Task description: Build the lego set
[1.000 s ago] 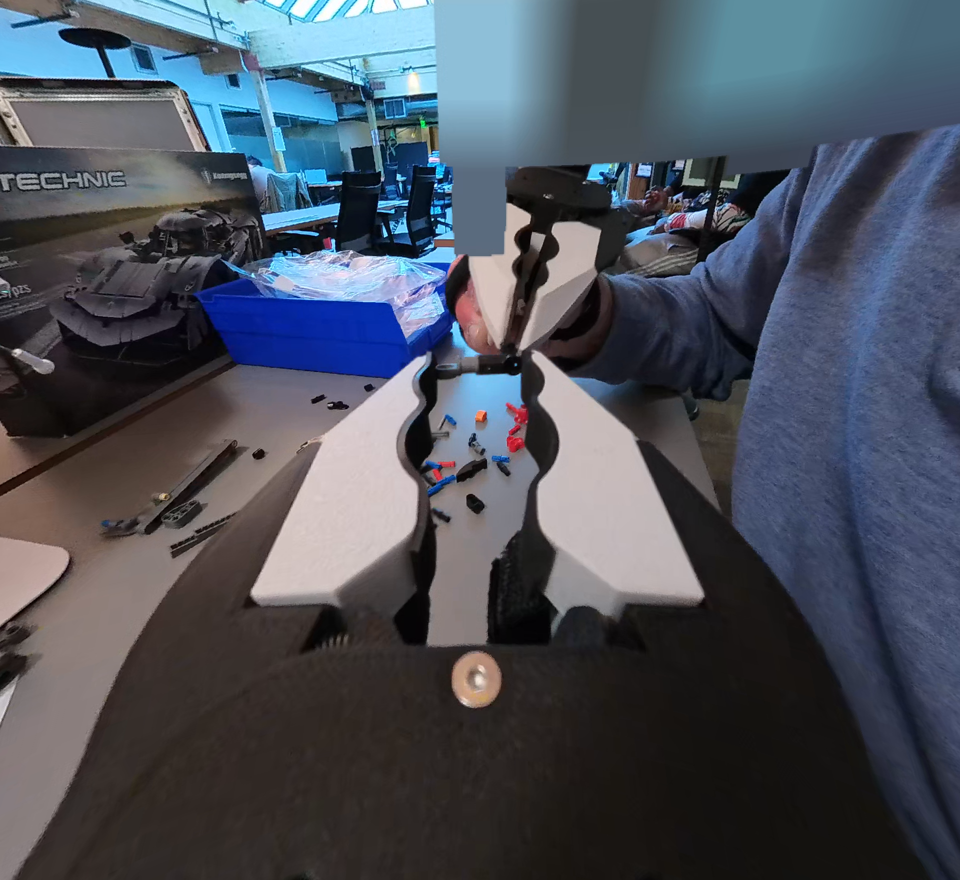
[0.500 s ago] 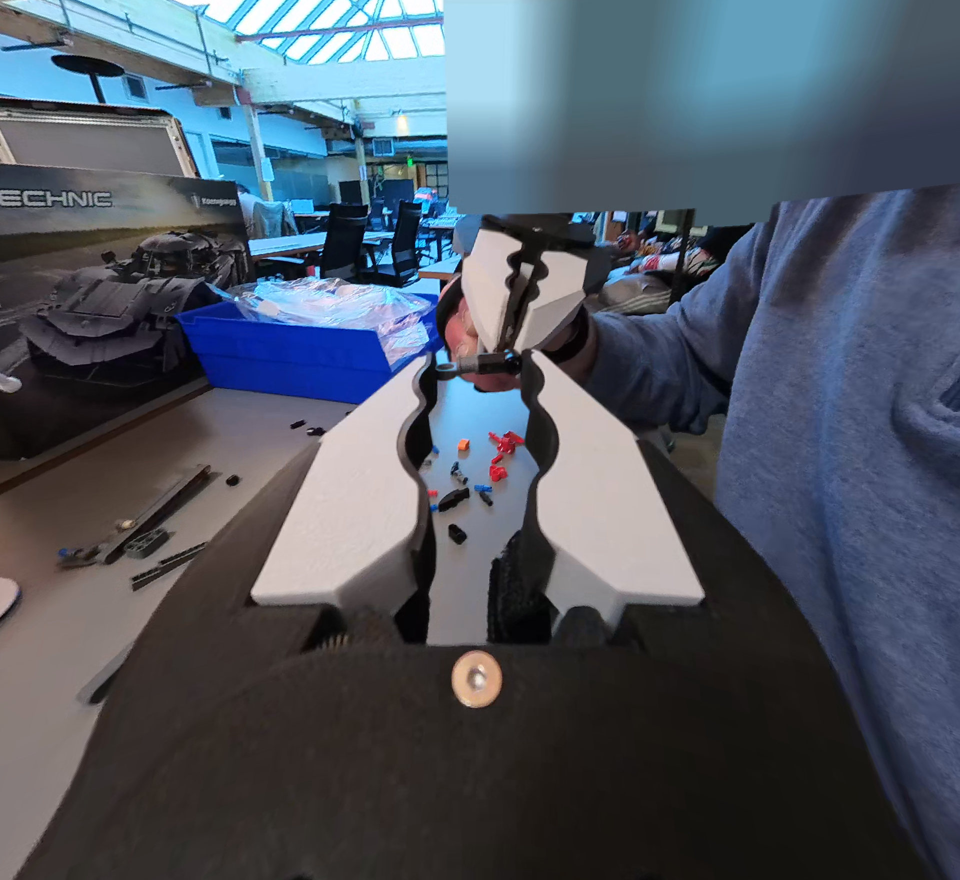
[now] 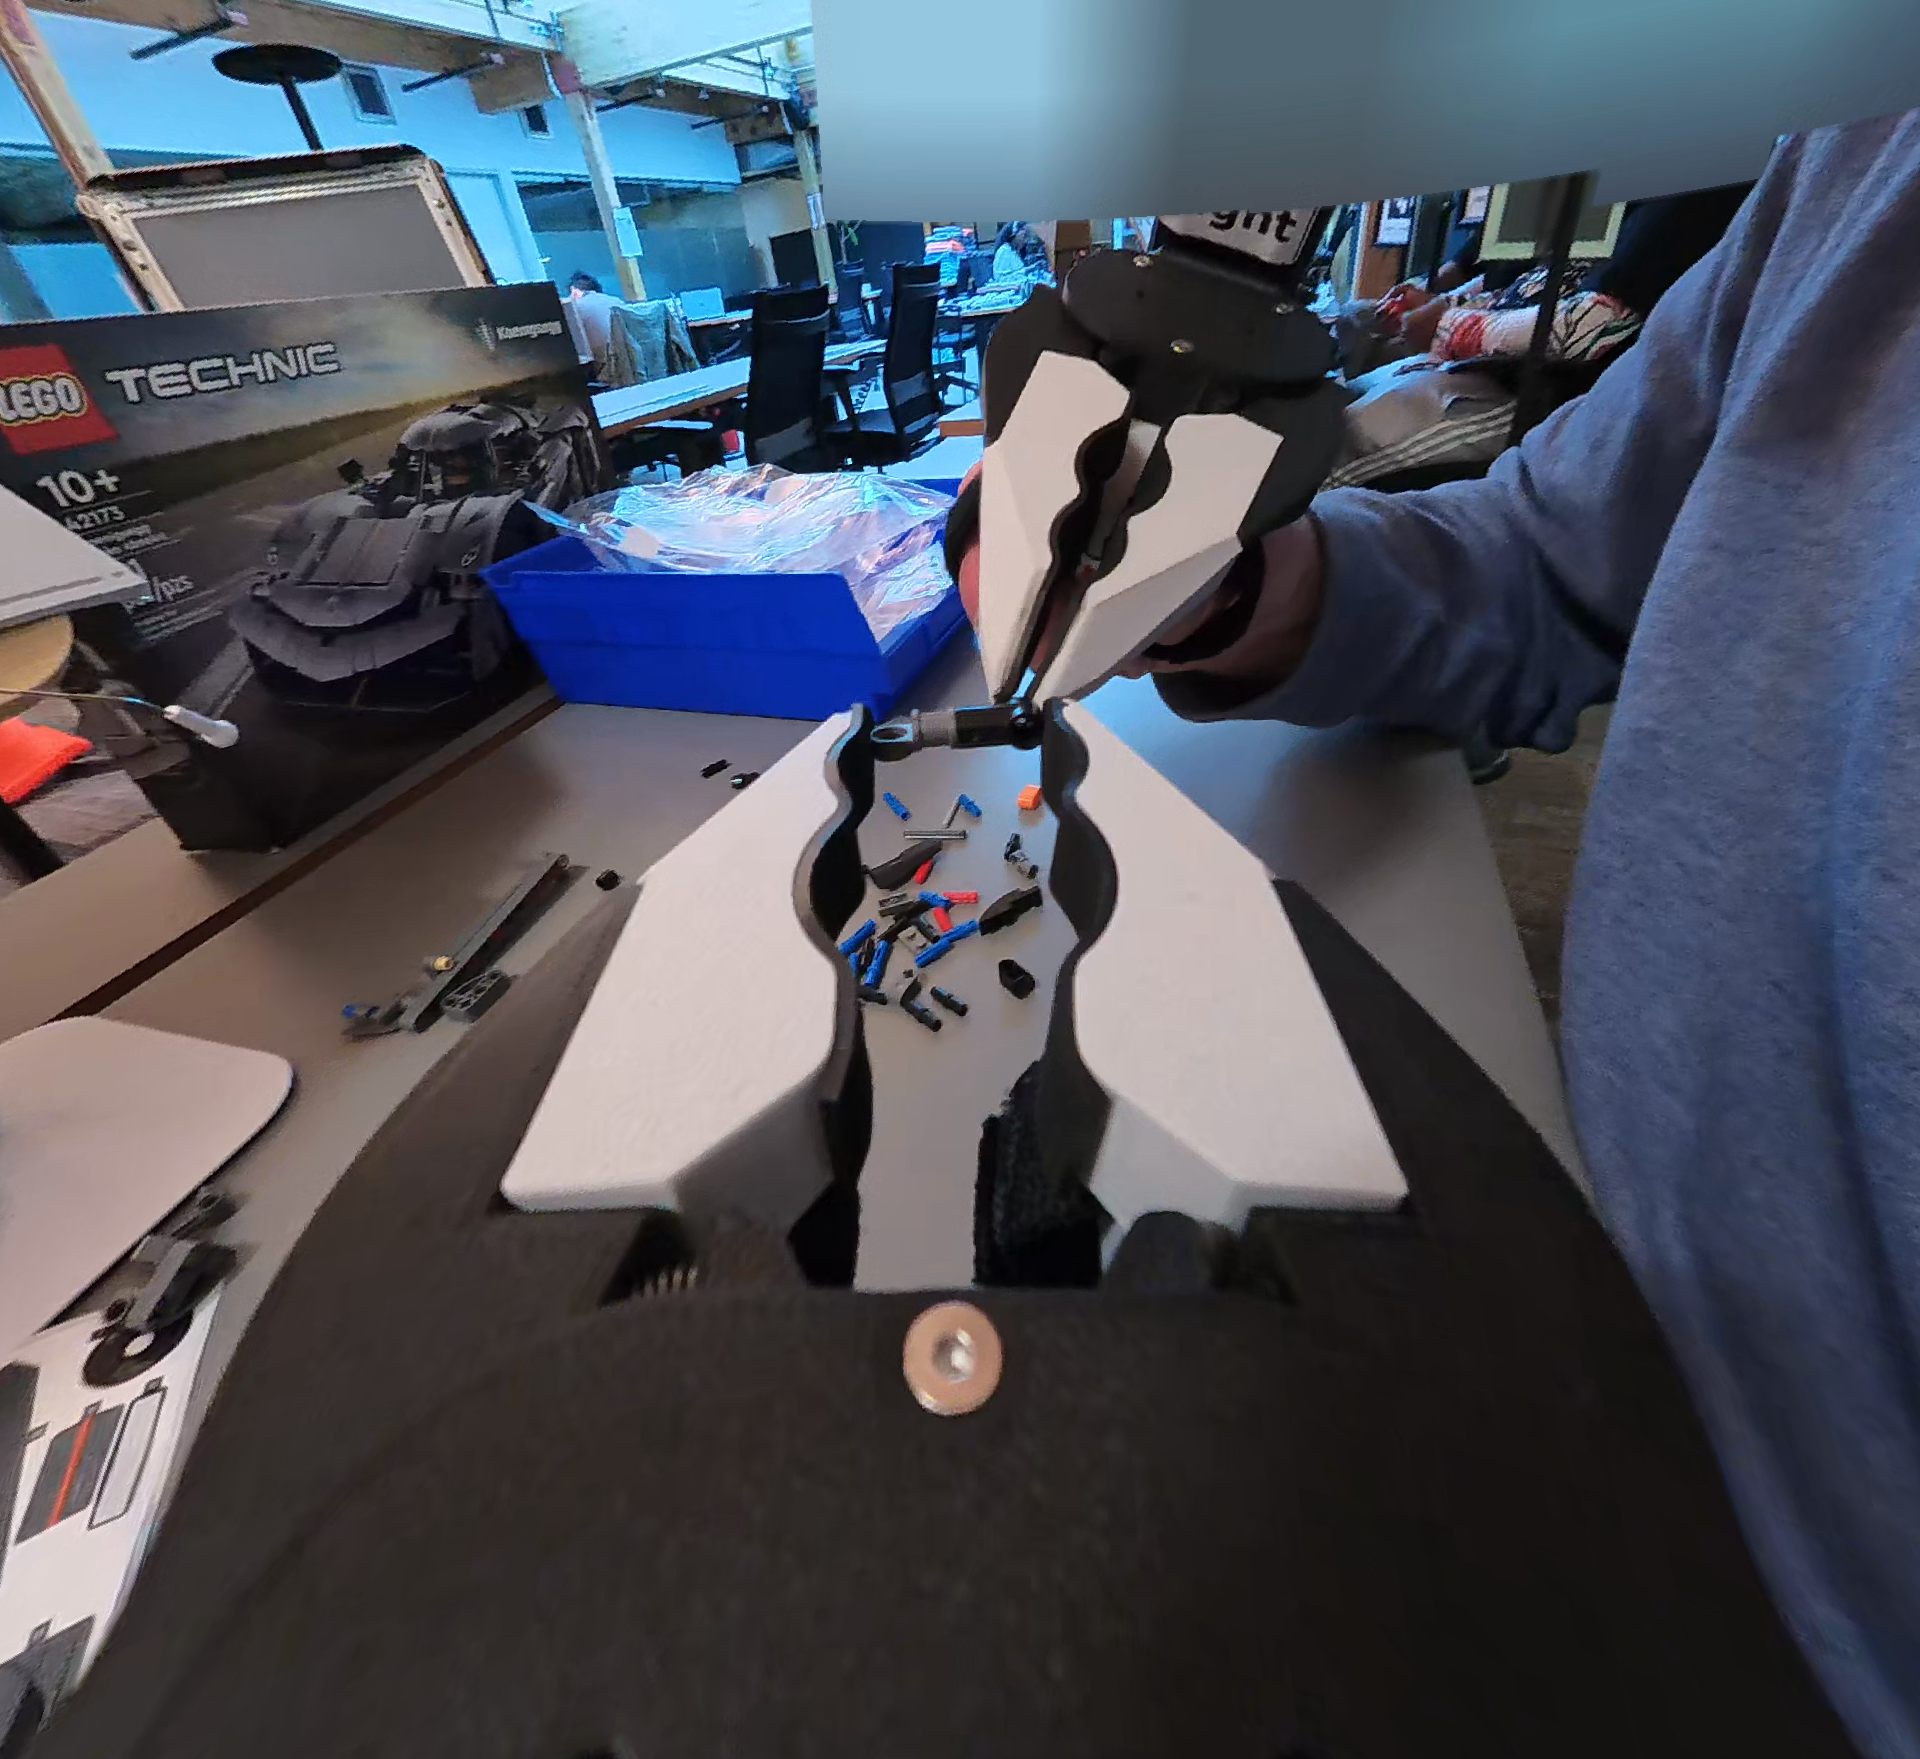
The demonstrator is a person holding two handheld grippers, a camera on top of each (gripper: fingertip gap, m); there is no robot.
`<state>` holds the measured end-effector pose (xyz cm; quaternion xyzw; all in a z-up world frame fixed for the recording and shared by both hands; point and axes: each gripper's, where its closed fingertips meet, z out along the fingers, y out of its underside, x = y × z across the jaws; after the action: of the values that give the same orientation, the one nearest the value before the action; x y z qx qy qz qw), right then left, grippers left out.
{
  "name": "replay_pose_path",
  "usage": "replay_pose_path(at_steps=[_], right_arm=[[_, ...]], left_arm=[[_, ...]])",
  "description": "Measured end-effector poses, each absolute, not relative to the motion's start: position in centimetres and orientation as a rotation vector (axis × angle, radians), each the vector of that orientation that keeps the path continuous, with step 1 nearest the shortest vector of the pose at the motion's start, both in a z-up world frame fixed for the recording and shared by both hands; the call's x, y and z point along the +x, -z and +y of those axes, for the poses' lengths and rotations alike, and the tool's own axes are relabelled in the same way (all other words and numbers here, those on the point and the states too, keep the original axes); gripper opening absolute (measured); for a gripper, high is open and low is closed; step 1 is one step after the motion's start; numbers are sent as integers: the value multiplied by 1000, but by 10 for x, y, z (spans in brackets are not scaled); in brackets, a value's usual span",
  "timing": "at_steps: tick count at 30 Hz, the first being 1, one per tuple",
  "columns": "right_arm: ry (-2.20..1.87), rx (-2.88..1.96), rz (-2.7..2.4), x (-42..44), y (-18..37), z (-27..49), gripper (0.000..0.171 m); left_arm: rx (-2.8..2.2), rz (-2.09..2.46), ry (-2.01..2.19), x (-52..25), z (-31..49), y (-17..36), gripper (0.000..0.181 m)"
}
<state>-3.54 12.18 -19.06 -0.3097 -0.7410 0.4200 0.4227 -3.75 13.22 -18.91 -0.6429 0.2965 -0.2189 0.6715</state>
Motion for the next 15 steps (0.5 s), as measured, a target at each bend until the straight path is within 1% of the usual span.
replay_pose_path(at_steps=[9, 15], right_arm=[[-964, -767, -1860, -38, 195, 121, 0], [-1002, -805, -1895, -38, 202, 125, 0]], left_arm=[[-1503, 684, 456, -38, 137, 199, 30], [-1520, 672, 445, -43, 139, 202, 30]])
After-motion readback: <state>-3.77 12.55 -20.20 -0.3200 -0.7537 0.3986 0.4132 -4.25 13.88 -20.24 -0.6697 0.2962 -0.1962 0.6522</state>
